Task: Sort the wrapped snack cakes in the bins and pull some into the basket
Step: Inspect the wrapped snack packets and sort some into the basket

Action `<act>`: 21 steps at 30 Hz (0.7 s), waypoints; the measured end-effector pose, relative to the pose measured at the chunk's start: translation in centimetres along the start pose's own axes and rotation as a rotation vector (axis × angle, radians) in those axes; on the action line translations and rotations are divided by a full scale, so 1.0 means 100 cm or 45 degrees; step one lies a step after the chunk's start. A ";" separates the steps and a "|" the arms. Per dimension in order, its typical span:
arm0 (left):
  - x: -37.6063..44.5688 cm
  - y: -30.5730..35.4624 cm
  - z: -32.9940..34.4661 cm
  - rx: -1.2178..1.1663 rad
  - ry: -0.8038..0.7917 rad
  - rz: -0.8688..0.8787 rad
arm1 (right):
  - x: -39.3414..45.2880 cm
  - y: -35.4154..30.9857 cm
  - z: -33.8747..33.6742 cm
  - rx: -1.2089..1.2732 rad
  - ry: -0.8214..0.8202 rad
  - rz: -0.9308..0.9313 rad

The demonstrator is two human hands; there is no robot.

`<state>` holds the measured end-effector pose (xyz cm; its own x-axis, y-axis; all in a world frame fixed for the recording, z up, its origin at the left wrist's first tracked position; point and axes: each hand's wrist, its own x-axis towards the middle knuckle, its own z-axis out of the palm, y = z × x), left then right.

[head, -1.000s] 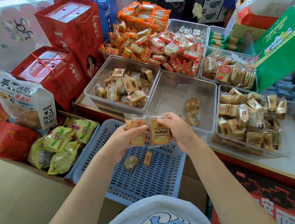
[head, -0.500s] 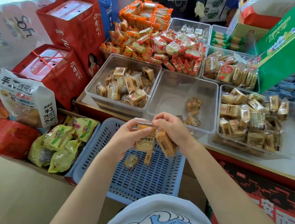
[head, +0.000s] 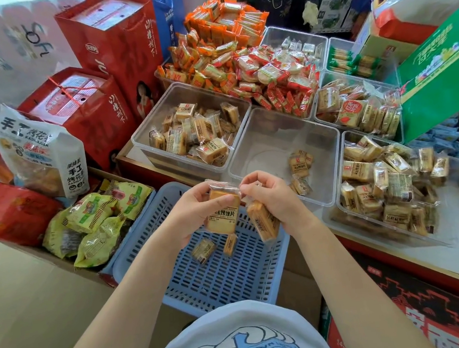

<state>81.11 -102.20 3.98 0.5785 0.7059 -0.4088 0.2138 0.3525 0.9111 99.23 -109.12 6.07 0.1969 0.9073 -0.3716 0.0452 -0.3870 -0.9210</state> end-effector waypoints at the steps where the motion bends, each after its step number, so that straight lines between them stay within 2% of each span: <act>1: 0.000 0.001 0.000 0.018 -0.018 -0.005 | 0.001 0.001 0.001 0.019 0.022 -0.002; 5: -0.001 0.001 0.002 0.057 -0.147 -0.080 | 0.003 0.000 0.004 0.022 0.291 -0.078; 8: 0.000 -0.003 0.003 -0.014 -0.095 -0.105 | 0.003 0.000 0.003 0.028 0.411 -0.099; 10: 0.001 -0.006 0.006 -0.235 0.011 -0.147 | 0.004 0.002 0.001 0.052 0.382 -0.052; 14: 0.005 -0.005 0.002 -0.805 0.232 -0.195 | 0.002 0.006 0.003 -0.063 0.148 0.104; 17: 0.005 0.000 0.004 -0.875 0.228 -0.173 | 0.000 0.008 0.014 -0.034 0.037 0.146; 21: 0.004 0.004 0.010 -0.874 0.207 -0.160 | 0.001 0.010 0.021 0.002 0.108 0.093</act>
<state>82.22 -102.33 4.23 0.4458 0.6984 -0.5599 -0.3033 0.7063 0.6396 97.20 -109.10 4.85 0.2818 0.8594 -0.4268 0.0264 -0.4516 -0.8919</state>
